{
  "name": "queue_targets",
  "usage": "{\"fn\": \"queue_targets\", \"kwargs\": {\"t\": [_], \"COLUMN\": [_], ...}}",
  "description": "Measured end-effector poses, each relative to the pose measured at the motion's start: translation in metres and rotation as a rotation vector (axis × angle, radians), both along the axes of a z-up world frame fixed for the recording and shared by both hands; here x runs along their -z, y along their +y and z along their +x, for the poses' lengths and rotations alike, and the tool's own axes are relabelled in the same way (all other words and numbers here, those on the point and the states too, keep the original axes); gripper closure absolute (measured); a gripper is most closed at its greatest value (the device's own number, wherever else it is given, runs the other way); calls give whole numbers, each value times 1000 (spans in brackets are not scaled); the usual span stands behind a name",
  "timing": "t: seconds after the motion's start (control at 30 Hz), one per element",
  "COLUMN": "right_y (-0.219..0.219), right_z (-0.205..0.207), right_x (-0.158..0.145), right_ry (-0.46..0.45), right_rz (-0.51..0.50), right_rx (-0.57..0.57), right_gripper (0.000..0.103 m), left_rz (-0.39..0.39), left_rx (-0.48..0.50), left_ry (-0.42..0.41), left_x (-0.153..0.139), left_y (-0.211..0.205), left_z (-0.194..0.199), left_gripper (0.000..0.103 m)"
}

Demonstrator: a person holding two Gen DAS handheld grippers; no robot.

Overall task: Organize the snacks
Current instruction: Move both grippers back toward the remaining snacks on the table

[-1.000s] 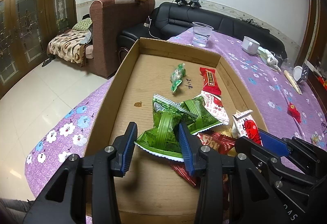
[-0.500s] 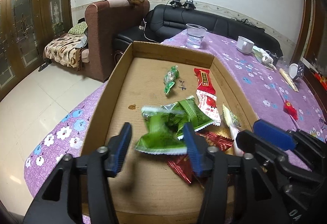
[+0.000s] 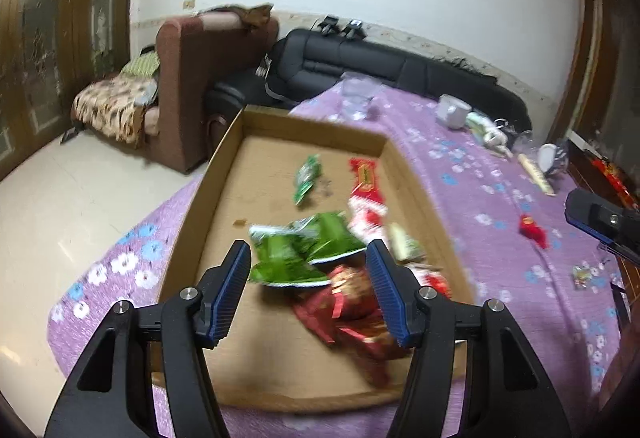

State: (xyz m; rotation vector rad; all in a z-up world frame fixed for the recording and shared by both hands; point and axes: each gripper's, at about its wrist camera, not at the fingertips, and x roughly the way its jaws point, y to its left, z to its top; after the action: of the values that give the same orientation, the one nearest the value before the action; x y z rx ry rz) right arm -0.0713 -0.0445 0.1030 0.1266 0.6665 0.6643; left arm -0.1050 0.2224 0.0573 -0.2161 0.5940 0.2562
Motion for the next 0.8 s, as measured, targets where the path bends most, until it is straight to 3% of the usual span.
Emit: {"fn": "queue_targets", "kwargs": {"t": [0.17, 0.4, 0.57, 0.7, 0.8], "right_y": [-70, -159, -216, -233, -234], "right_z": [25, 61, 82, 85, 84], "right_x": [4, 24, 51, 56, 54], "right_ry": [66, 130, 239, 278, 277], "right_rz": [42, 61, 107, 161, 163], "right_rx": [133, 336, 504, 516, 523], "right_gripper": [60, 59, 59, 59, 59], "left_rz": [21, 29, 58, 17, -103], "left_rx": [105, 347, 477, 523, 485], "left_ry": [-3, 108, 172, 238, 321], "left_x": [-20, -18, -23, -24, -14], "left_y": [-37, -121, -176, -205, -209], "left_z": [-1, 13, 37, 83, 129], "left_gripper": [35, 35, 35, 35, 36]}}
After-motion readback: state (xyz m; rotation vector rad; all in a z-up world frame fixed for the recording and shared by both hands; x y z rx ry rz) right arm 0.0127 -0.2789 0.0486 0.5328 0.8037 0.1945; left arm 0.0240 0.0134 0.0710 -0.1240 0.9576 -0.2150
